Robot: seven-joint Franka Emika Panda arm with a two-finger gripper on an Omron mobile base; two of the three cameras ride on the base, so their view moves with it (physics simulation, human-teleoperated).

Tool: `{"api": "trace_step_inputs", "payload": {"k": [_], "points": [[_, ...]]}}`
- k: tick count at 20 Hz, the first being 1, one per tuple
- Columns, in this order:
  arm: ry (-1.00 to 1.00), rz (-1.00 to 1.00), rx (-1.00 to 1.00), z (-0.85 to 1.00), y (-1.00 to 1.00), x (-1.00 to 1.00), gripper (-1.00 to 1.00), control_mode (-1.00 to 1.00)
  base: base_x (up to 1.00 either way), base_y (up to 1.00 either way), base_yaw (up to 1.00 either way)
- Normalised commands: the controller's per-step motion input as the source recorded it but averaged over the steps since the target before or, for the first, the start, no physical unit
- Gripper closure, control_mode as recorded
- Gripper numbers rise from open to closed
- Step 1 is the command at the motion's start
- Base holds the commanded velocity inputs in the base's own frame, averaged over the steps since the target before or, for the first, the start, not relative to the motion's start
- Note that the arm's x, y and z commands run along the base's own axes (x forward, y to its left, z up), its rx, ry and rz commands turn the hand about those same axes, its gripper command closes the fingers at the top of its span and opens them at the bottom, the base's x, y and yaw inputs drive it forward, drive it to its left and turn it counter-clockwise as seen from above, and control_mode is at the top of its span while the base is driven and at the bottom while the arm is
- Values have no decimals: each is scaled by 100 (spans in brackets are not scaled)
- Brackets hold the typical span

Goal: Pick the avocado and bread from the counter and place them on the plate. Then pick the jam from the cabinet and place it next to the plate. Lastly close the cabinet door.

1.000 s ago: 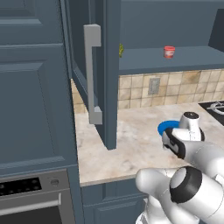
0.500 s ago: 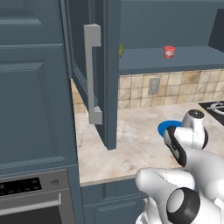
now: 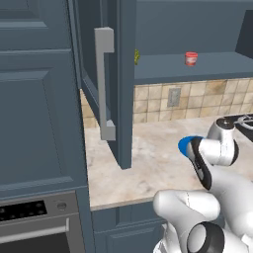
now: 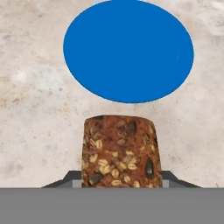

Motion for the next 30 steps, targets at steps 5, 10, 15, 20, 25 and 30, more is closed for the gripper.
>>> {"api": "trace_step_inputs", "payload": {"k": [5,10,15,20,25,30], "points": [[-1,0,0,39,-21,3,100,-100,0,0,0],[0,0,0,29,-22,18,100,-100,0,0,0],[0,0,0,11,-19,31,100,-100,0,0,0],[0,0,-1,5,-7,47,100,-100,0,0,0],[3,0,-1,0,-5,53,100,-100,0,0,0],[8,0,-2,0,-1,60,100,-100,0,0,0]]}}
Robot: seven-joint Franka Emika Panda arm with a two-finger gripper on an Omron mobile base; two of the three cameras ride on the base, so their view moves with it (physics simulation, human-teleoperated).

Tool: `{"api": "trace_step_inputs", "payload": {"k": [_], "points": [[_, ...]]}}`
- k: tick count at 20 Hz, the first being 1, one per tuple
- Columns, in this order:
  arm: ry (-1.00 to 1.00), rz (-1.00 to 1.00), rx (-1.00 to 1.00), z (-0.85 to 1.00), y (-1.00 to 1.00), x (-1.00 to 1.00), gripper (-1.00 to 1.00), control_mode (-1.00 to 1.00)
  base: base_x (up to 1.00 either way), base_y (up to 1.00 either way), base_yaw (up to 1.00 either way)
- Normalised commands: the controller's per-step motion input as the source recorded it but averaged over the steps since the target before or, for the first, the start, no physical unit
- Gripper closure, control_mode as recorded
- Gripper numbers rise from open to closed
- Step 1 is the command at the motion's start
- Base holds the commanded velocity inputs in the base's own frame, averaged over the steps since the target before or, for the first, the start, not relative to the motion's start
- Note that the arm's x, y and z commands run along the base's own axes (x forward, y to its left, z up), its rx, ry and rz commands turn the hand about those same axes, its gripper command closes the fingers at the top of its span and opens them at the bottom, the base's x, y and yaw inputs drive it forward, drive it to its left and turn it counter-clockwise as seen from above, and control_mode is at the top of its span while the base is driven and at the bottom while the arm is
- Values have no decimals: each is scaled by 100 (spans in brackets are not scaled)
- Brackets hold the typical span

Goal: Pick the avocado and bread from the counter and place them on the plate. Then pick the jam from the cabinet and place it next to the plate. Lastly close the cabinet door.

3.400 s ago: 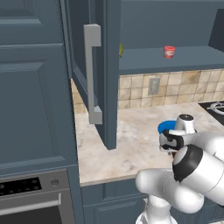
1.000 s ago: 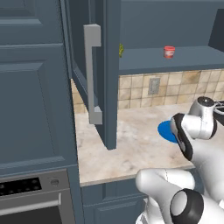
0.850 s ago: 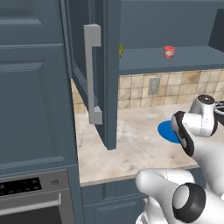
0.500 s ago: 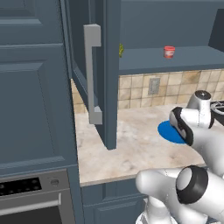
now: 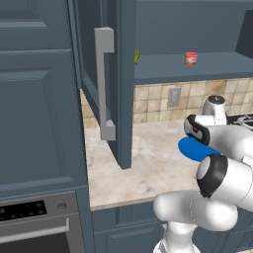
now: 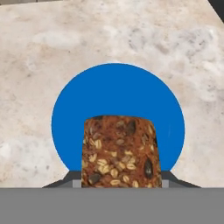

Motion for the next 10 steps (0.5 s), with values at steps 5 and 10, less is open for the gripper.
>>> {"api": "trace_step_inputs", "payload": {"k": [5,10], "points": [[5,0,-1,0,-21,36,100,-100,0,0,0],[1,1,0,-7,-41,8,100,-100,0,0,0]]}}
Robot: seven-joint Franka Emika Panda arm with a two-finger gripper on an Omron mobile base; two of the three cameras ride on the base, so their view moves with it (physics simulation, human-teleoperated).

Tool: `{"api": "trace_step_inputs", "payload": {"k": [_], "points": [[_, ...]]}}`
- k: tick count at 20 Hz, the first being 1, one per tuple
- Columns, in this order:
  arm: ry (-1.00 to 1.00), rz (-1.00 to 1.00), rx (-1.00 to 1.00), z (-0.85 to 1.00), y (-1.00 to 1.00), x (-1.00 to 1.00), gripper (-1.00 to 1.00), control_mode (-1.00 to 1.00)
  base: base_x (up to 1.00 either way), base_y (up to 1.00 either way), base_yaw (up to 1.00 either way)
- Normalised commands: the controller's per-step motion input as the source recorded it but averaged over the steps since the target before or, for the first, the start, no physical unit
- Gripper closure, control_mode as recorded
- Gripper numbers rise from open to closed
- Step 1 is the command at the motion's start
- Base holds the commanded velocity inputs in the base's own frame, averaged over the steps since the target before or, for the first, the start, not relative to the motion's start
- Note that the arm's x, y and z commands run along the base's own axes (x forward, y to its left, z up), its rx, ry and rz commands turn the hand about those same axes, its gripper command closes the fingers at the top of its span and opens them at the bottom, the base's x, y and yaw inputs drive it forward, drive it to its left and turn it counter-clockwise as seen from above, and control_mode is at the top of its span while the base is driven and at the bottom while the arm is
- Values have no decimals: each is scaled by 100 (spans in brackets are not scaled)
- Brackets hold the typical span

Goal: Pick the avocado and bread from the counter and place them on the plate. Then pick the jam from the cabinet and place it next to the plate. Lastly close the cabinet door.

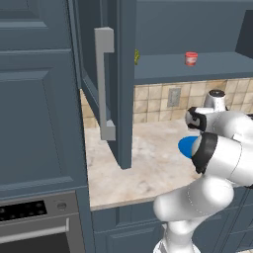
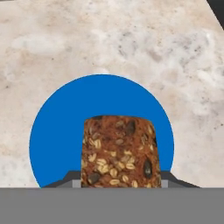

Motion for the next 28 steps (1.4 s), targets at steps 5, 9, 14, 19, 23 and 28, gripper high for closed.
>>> {"api": "trace_step_inputs", "payload": {"k": [5,9,14,19,23,28], "points": [[0,0,0,-12,-27,0,100,-100,0,0,0],[0,0,0,-24,-8,-2,100,-100,0,0,0],[0,0,0,-35,0,-17,100,-100,0,0,0],[0,0,0,-27,-4,-9,100,-100,0,0,0],[0,0,0,-24,-12,-1,100,-100,0,0,0],[0,0,0,-21,-11,0,100,-100,0,0,0]]}}
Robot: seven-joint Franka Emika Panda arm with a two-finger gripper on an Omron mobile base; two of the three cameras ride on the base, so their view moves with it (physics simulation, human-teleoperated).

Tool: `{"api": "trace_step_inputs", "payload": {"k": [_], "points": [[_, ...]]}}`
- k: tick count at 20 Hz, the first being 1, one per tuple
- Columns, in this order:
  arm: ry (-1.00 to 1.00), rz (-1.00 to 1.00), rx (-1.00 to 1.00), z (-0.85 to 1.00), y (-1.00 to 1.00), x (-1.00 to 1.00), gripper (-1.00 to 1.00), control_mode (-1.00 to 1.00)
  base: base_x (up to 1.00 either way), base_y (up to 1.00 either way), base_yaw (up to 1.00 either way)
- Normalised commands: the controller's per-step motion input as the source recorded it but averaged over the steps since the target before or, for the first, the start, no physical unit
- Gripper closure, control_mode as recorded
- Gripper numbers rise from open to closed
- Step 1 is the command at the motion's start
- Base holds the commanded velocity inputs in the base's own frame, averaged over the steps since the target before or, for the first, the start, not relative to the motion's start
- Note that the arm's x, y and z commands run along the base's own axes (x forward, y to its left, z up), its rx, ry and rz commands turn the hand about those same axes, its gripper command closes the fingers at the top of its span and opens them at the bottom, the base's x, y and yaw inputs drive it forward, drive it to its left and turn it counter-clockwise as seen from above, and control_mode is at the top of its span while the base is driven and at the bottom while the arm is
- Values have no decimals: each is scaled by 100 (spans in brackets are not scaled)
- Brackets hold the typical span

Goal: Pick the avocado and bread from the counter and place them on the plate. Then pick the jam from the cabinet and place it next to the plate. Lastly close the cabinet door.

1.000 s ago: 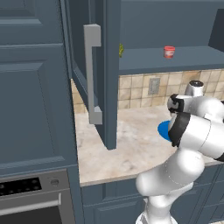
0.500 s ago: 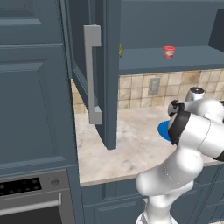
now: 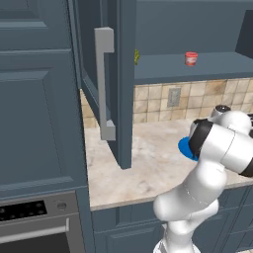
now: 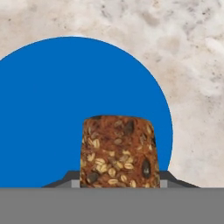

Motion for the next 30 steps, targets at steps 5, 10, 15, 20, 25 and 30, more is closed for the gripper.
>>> {"api": "trace_step_inputs", "payload": {"k": [5,10,15,20,25,30], "points": [[0,0,0,-19,-9,0,100,-100,0,0,0],[0,0,0,-18,-4,0,100,-100,0,0,0],[0,0,0,-16,0,0,100,-100,0,0,0],[0,0,0,-16,0,0,100,-100,0,0,0],[0,0,0,-17,0,0,100,-100,0,0,0],[0,0,0,-14,0,0,100,-100,0,0,0]]}}
